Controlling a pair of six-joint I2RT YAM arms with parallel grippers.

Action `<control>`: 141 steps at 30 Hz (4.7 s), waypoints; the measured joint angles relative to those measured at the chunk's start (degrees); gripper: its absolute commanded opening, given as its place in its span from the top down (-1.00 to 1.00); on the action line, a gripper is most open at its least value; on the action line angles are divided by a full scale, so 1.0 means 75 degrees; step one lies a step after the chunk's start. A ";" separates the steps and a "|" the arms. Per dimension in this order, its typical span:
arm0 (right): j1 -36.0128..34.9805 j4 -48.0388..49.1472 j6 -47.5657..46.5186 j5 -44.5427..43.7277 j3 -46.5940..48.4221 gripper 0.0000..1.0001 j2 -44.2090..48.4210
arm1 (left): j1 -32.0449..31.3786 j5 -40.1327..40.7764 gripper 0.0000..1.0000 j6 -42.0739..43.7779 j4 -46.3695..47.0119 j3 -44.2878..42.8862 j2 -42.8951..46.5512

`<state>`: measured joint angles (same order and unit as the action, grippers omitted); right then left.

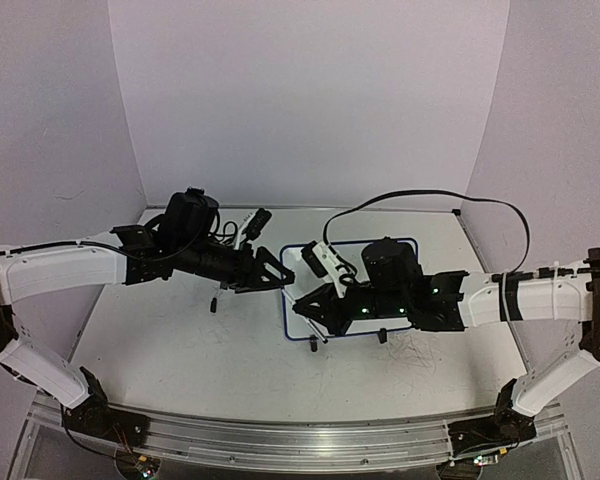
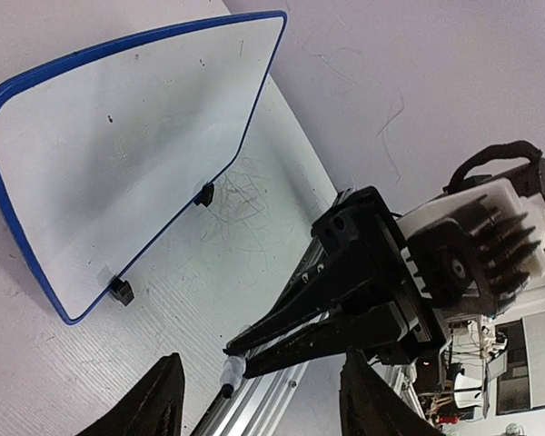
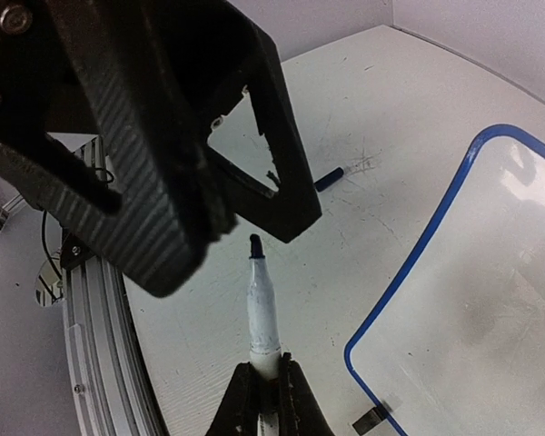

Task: Write a sentence on the whiteboard
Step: Pass from the right arm to the left, then pass from the left arm to the right

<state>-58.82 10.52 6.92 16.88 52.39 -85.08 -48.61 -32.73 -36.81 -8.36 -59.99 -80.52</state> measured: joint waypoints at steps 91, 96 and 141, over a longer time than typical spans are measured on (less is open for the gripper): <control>0.1540 0.8096 0.7501 0.1869 -0.1106 0.33 0.0255 | -0.0138 0.0525 1.00 -0.2106 0.4815 -0.0431 -0.0074; 0.1558 0.8158 0.7590 0.1922 -0.0865 0.55 -0.0010 | -0.0138 0.0527 1.00 -0.2103 0.4888 -0.0414 -0.0075; 0.2067 0.3729 0.5170 0.0461 -0.1442 1.00 0.2831 | 0.0678 0.1425 -0.99 -0.1343 0.3438 0.0815 0.1091</control>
<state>-43.31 38.49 45.69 20.34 41.58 -63.84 -43.52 -22.04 -46.88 17.42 -53.87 -72.34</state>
